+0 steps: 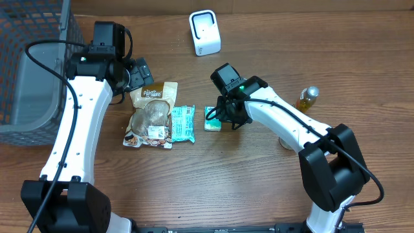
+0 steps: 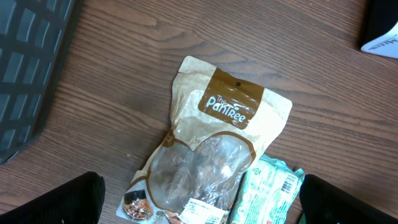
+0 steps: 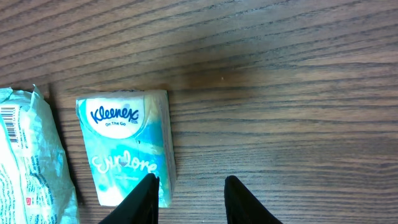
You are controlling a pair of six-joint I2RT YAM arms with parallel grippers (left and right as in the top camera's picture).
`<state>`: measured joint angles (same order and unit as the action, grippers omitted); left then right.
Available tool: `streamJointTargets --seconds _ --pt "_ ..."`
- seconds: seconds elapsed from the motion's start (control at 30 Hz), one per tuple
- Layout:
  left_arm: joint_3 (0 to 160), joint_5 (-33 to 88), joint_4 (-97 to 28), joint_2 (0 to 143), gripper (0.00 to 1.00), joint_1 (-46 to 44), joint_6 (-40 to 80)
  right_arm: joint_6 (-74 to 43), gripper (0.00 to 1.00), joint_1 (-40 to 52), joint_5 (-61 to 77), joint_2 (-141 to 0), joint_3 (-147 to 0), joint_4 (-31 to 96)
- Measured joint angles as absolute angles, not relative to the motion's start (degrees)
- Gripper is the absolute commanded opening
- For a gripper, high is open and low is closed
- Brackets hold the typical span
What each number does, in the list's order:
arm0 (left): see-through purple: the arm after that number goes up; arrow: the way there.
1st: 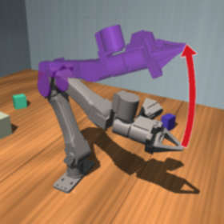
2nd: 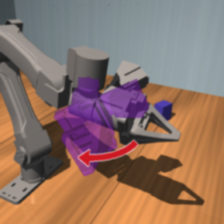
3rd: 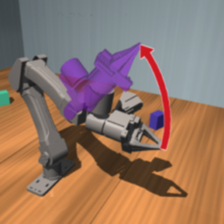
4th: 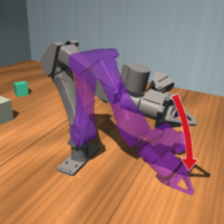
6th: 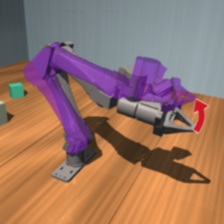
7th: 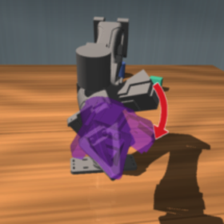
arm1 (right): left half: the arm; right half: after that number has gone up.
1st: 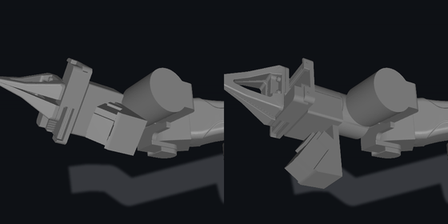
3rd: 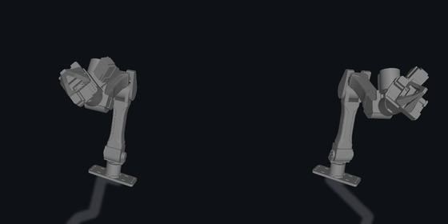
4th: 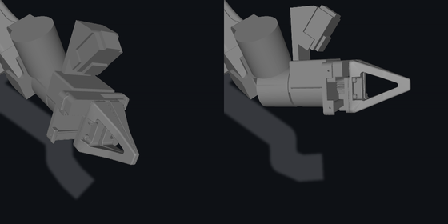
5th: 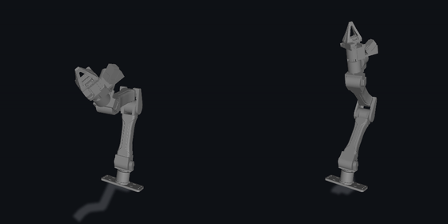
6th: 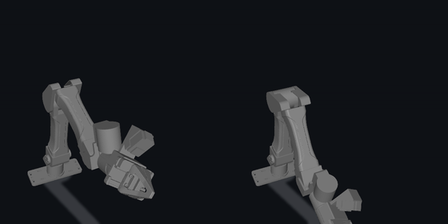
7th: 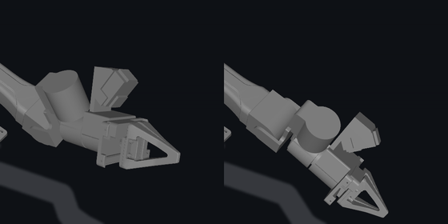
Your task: Scan the item barcode
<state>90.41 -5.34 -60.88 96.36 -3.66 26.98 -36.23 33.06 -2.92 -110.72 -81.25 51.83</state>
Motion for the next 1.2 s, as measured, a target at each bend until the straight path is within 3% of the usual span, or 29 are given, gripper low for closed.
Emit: streamJointTargets --seconds 0.37,0.8,1.2 --pt "90.41 -5.34 -60.88 96.36 0.99 -3.66 26.98 -36.25 0.32 33.10 -2.35 -110.72 -81.25 50.50" --pt "90.41 -5.34 -60.88 96.36 1.00 -3.66 26.98 -36.14 0.41 33.10 -0.86 -110.76 -81.25 48.47" --pt "90.41 -5.34 -60.88 96.36 1.00 -3.66 26.98 -36.18 0.42 33.10 0.62 -111.04 -81.25 47.09"
